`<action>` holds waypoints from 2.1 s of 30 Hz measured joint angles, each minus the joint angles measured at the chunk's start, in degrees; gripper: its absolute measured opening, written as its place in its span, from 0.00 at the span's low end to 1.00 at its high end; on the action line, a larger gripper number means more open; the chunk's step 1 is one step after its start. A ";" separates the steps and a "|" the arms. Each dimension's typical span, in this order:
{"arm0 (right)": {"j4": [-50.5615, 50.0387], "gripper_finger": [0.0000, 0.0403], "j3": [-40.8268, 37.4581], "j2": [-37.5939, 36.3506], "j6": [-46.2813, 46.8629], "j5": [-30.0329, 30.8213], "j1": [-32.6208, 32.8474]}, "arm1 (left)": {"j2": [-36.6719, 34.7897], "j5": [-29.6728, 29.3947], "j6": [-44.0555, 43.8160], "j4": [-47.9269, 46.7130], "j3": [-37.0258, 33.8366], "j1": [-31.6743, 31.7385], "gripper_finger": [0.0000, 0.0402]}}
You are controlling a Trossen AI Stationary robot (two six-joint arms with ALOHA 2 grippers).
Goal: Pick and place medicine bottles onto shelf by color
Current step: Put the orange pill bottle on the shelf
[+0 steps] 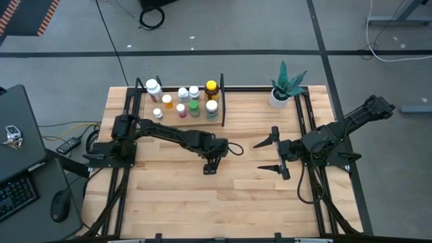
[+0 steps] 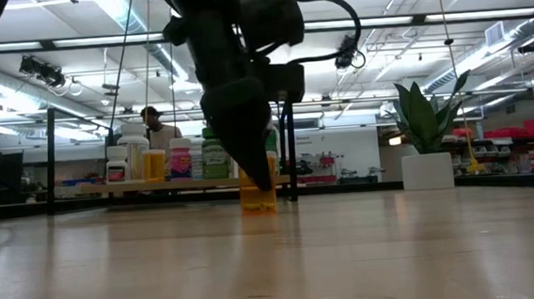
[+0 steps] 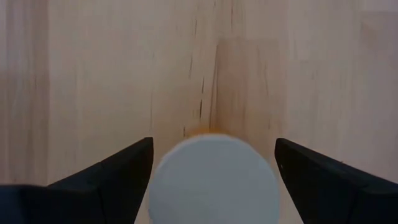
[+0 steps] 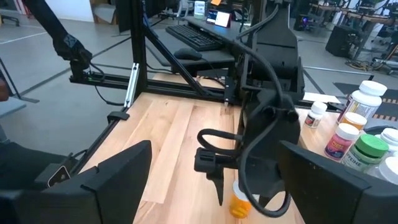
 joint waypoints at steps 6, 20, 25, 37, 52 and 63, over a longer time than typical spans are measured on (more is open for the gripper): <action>-0.01 0.87 0.00 0.00 0.02 0.00 0.00 | 0.20 -0.02 0.24 0.48 0.00 -0.02 0.80; -0.01 0.87 0.00 0.00 0.22 -0.02 0.00 | 0.20 -0.10 1.77 0.70 0.00 -0.61 0.64; -0.01 0.87 0.00 0.00 0.24 -0.02 0.00 | 0.20 -0.68 1.79 0.25 0.00 -0.59 0.56; -0.28 0.87 0.00 0.00 0.50 -0.02 0.00 | -0.10 -0.64 2.24 -3.38 0.07 -0.42 0.51; -1.86 0.87 0.00 0.02 2.62 -0.02 1.38 | -9.25 -2.44 1.34 -12.43 -0.47 1.58 0.49; -2.13 0.87 0.00 0.02 2.86 3.02 4.20 | -21.01 -4.19 -2.17 -9.73 -14.42 6.00 0.49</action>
